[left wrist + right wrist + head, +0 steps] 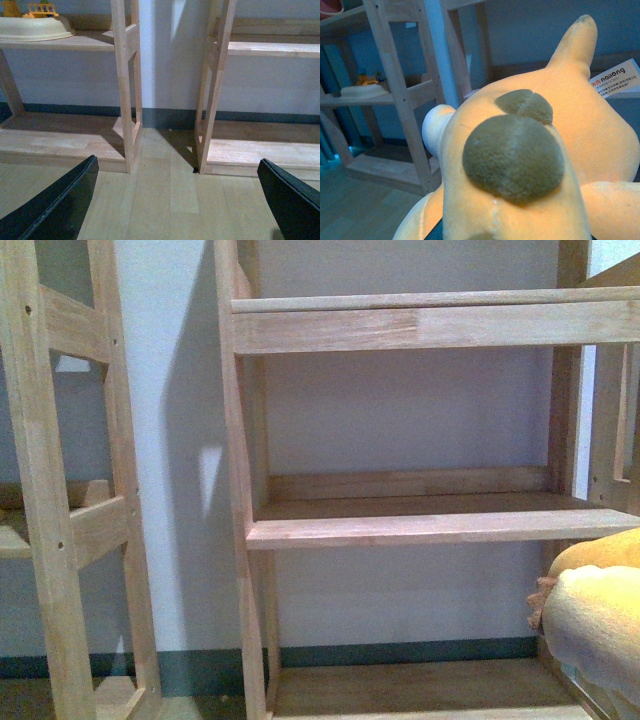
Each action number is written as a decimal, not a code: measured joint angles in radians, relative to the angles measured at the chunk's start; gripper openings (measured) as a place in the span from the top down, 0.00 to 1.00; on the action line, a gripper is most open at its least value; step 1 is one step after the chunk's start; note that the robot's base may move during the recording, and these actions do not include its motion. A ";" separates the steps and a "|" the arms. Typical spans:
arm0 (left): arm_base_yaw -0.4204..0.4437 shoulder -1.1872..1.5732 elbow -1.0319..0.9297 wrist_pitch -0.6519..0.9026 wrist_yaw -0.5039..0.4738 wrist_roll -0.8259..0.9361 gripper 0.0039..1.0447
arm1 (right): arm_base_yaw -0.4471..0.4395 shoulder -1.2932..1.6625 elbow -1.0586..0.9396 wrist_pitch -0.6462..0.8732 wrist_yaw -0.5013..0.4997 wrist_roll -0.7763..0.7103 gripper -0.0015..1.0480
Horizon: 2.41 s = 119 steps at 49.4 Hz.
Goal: Put away toys
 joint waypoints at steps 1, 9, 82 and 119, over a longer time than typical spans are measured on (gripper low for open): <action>0.000 0.000 0.000 0.000 0.000 0.000 0.05 | 0.000 0.000 0.000 0.000 0.000 0.000 0.83; 0.000 0.000 0.000 0.000 -0.001 0.000 0.05 | 0.000 0.000 0.000 0.000 -0.001 0.000 0.83; 0.000 0.000 0.000 0.000 -0.001 0.000 0.05 | -0.015 0.240 0.381 0.002 0.005 -0.210 0.83; 0.000 0.000 0.000 0.000 -0.001 0.000 0.05 | 0.129 0.807 1.127 0.122 0.045 -0.249 0.83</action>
